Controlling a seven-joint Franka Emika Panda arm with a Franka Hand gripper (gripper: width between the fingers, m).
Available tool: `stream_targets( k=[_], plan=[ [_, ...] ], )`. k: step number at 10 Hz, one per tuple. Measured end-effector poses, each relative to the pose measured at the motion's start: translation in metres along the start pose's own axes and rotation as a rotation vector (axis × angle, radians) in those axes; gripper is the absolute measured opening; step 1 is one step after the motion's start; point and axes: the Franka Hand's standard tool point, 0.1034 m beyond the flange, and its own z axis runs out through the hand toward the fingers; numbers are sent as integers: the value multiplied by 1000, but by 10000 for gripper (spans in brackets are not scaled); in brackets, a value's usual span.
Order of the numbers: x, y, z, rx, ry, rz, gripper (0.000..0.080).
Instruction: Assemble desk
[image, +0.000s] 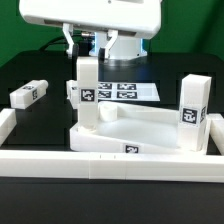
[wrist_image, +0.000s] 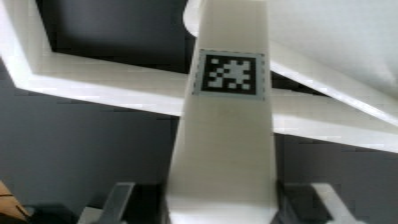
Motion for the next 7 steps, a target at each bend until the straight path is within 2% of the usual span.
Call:
stream_targets(
  k=[5, 7],
  plan=[
    [3, 5, 3, -31, 44, -4, 284],
    [3, 6, 3, -33, 47, -4, 285]
  ],
)
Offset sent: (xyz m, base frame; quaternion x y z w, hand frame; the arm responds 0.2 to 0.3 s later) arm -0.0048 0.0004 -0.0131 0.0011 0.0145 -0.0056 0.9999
